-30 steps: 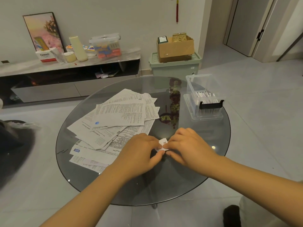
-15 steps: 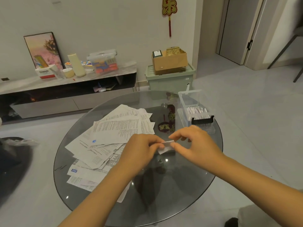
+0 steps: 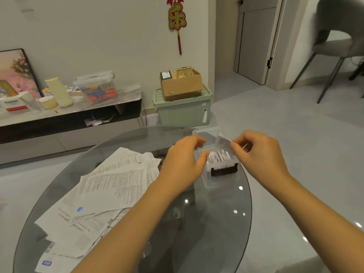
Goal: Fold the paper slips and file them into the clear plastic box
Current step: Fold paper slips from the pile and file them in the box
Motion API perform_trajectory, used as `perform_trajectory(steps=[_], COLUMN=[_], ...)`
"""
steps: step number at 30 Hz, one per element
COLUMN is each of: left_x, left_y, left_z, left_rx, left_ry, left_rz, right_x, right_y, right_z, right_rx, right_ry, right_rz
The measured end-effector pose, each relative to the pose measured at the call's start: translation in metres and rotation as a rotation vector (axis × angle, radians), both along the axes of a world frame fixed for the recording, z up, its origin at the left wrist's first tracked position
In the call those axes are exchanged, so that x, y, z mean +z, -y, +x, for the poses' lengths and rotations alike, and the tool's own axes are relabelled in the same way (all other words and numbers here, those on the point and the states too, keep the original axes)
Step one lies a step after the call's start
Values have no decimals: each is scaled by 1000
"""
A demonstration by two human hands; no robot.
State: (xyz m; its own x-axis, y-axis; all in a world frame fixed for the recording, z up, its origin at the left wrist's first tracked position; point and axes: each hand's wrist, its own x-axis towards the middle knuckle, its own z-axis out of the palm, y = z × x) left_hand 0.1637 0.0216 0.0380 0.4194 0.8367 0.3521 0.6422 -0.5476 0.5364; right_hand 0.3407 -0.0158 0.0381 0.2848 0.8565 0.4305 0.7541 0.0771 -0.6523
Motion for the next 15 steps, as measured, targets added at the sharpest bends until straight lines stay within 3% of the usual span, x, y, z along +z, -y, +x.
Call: perform_trajectory(steps=[8, 15], left_x=[-17, -26], left_y=[-37, -58], left_z=[39, 56], left_rx=[-366, -470], left_ry=[-426, -616], left_rz=[66, 116], right_x=[-10, -15], right_y=[-22, -32], right_z=[10, 5], right_rx=[-132, -211], right_ry=[-61, 175], right_rz=[-102, -227])
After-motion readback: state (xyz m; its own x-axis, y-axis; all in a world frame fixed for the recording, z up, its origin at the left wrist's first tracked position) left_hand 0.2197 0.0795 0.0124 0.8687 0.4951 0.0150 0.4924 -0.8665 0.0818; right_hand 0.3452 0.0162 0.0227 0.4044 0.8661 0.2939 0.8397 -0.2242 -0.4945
